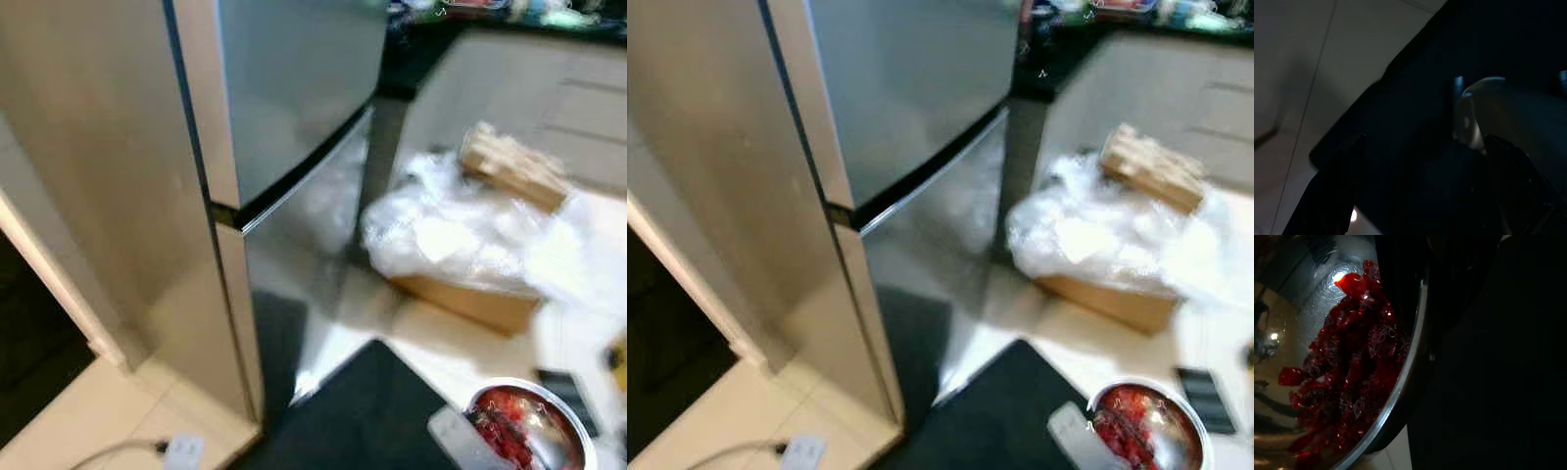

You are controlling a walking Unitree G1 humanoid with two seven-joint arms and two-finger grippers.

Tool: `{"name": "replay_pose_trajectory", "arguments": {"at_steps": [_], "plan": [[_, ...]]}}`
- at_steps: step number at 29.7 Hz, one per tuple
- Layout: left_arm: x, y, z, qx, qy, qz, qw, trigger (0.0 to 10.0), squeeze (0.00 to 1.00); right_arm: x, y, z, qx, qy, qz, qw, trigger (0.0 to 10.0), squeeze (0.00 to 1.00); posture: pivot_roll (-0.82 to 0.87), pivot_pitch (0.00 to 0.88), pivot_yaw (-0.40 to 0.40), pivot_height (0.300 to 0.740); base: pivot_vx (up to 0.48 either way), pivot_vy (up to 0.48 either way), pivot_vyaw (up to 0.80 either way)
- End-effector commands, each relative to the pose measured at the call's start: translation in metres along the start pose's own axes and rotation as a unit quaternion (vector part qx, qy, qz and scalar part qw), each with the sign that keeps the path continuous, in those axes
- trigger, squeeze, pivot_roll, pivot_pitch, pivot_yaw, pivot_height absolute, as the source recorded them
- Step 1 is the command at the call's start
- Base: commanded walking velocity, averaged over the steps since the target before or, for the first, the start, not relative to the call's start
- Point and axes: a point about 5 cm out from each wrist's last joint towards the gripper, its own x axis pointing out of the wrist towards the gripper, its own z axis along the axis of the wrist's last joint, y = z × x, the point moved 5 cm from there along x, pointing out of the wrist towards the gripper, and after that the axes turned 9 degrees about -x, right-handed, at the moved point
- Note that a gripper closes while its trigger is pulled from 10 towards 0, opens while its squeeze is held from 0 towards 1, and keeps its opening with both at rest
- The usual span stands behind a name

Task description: Restocking fridge

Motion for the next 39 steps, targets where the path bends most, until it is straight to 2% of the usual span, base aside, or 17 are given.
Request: {"name": "replay_pose_trajectory", "arguments": {"at_steps": [1,5,13,20,30,34,39], "plan": [[0.0,0.006,0.002,-0.002,-0.002,0.007,1.0,10.0,0.0,0.0,-0.003,0.007,-0.008,-0.011,-0.009,1.0,10.0,0.0,0.0,0.0,-0.008,0.74,0.0,0.0,0.8],[0.0,0.006,0.002,-0.002,-0.003,0.007,1.0,10.0,0.0,0.001,-0.004,0.007,-0.012,-0.012,-0.012,1.0,10.0,0.0,0.0,0.0,-0.008,0.74,0.0,0.0,0.8],[0.0,0.006,0.005,0.001,-0.007,0.007,1.0,10.0,0.0,0.0,-0.003,0.008,-0.023,-0.014,-0.01,1.0,10.0,0.0,0.0,0.0,-0.01,0.74,0.0,0.0,0.0],[0.0,0.006,0.009,0.009,-0.013,0.0,1.0,10.0,0.0,0.0,-0.003,0.007,-0.033,-0.015,-0.011,0.999,10.0,0.0,-0.01,0.0,-0.005,0.74,0.0,-0.038,0.71],[0.001,0.009,0.018,0.007,-0.024,-0.001,1.0,10.0,0.0,0.001,-0.011,0.007,-0.031,-0.017,-0.024,0.999,10.0,0.0,-0.02,0.0,-0.003,0.74,0.0,-0.447,0.0],[0.002,0.012,0.03,-0.001,-0.04,0.004,0.999,10.0,0.0,0.001,-0.011,0.008,-0.031,-0.018,-0.024,0.999,10.0,0.0,-0.01,0.0,-0.006,0.74,0.0,0.0,0.0],[0.002,0.012,0.033,-0.008,-0.047,0.002,0.999,10.0,0.0,0.001,-0.009,0.009,-0.032,-0.02,-0.022,0.999,10.0,0.0,-0.01,0.0,-0.008,0.74,0.0,0.0,0.0]]}}
